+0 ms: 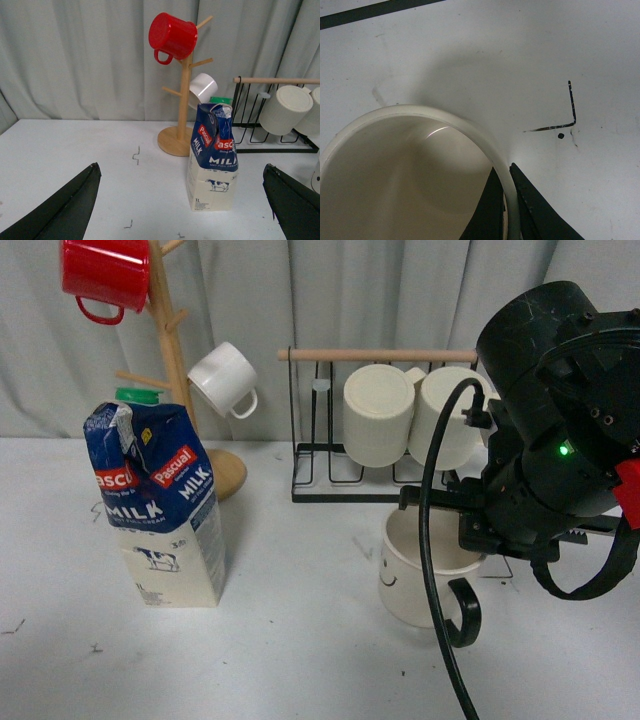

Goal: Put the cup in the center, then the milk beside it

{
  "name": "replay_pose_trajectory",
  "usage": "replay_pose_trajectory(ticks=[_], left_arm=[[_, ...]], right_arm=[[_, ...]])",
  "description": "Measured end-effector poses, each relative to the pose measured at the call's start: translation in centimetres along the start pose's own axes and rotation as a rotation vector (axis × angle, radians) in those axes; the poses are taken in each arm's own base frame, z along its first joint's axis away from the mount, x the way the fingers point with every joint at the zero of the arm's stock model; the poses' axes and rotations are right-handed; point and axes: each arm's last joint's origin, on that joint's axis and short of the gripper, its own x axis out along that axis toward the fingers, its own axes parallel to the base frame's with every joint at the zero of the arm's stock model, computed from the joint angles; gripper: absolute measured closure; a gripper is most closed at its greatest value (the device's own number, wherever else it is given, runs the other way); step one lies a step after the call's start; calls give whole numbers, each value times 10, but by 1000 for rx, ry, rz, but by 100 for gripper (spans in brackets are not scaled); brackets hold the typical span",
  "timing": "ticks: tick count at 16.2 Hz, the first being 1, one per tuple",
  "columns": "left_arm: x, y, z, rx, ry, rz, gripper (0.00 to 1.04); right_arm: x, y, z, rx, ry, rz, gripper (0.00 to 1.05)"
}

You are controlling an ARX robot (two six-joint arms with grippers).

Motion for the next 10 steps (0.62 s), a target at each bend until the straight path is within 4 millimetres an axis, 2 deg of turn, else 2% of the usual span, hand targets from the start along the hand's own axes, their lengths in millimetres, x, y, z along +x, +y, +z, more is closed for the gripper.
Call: replay_pose_trajectory(ticks=[3,7,9,10], left_arm=[[0,0,0,0,0,0,7],[0,0,0,0,0,0,7],[0,0,0,0,0,0,7],[0,0,0,0,0,0,7]], right_arm=[[1,-2,1,10,3,3,100],[-4,-1,2,22,8,36,54],[-22,0,7,30,-42,91,30],[-30,0,10,34,-78,125,23]])
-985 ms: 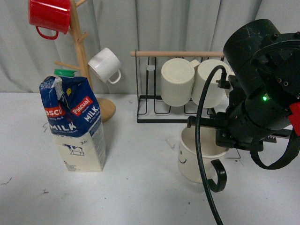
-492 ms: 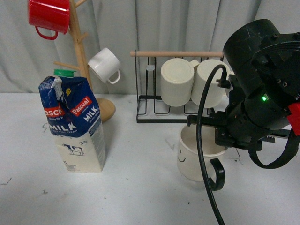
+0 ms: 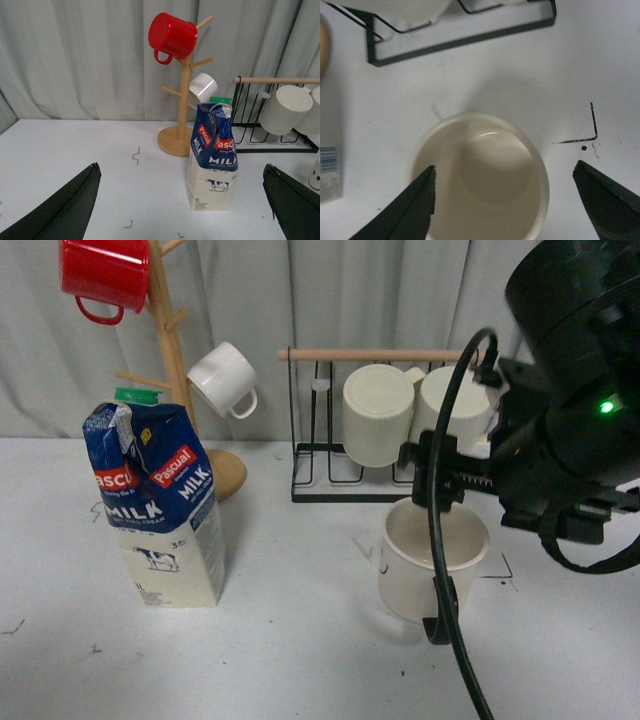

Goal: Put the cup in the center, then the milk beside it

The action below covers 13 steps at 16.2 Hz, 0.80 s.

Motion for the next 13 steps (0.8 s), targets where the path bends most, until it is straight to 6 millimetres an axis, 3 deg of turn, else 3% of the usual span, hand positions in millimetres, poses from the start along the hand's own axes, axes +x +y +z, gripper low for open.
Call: replay_pose_trajectory(ticks=[2,4,5,6,8,9,13], left_arm=[[0,0,0,0,0,0,7],[0,0,0,0,0,0,7],[0,0,0,0,0,0,7],[0,0,0,0,0,0,7],[0,0,0,0,0,1,7],[0,0,0,0,0,0,7],[0,0,0,0,0,1,7]], right_arm=[[-28,-1,5,2,-118,110,4],[-58,-9,5,-16,-247,199,7],[-71,-13,3,-56,-448,188,13],[-100,-31,-9,-111,-706,82,26],[-152,-70,-47,-175,-892,-28,48],[-167,-81,-64,-197,-940,-42,60],[-165,-101,-100,-245,-895,-49,102]])
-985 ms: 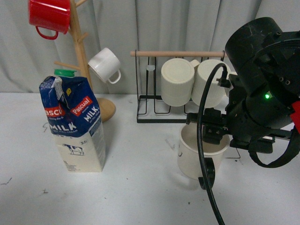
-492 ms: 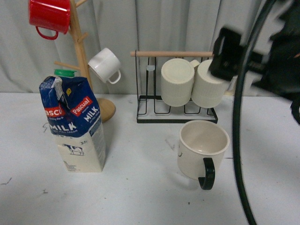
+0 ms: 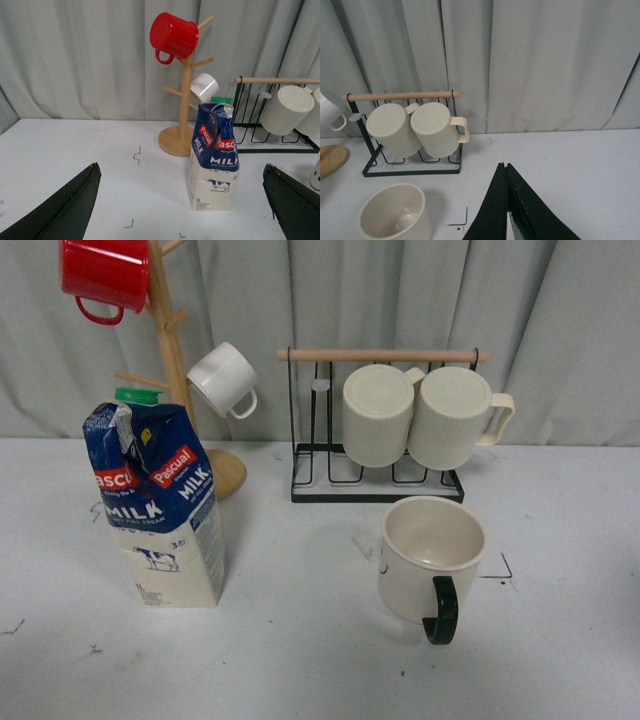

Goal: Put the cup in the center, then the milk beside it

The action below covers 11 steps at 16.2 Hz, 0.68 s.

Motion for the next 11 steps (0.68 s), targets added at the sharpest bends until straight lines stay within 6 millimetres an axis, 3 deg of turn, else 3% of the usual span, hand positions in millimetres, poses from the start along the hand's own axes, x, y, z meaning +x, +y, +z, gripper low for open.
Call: replay_pose_trajectory(ticks=[5,11], left_arm=[[0,0,0,0,-1,0,7],[0,0,0,0,0,-1,7]], right_arm=[[-29,-21,-13,-3,-16,-16,103],[-46,-20,-23,-3,-50,0,103]])
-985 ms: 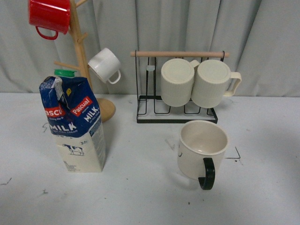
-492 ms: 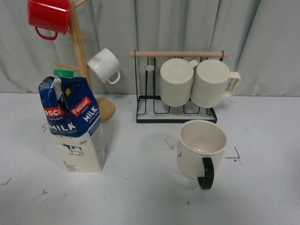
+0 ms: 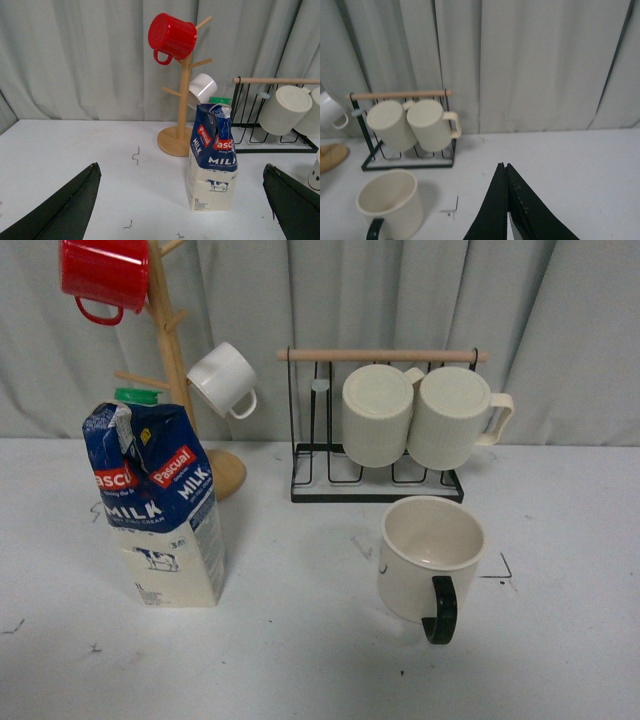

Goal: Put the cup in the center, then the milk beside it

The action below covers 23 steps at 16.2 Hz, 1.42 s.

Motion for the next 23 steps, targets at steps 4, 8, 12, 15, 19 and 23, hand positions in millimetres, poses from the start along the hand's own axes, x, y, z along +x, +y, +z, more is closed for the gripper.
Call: replay_pose_trajectory(ticks=[4,8,12,15,19,23], left_arm=[[0,0,0,0,0,0,7],[0,0,0,0,0,0,7],[0,0,0,0,0,0,7],[0,0,0,0,0,0,7],[0,0,0,0,0,0,7],[0,0,0,0,0,0,7]], right_arm=[[-8,0,-1,0,12,-1,103],[-16,0,0,0,13,-1,103],[-21,0,0,0,14,-1,103],[-24,0,-1,0,16,-1,103],[-31,0,-5,0,52,-2,103],[-37,0,-5,0,32,0,103]])
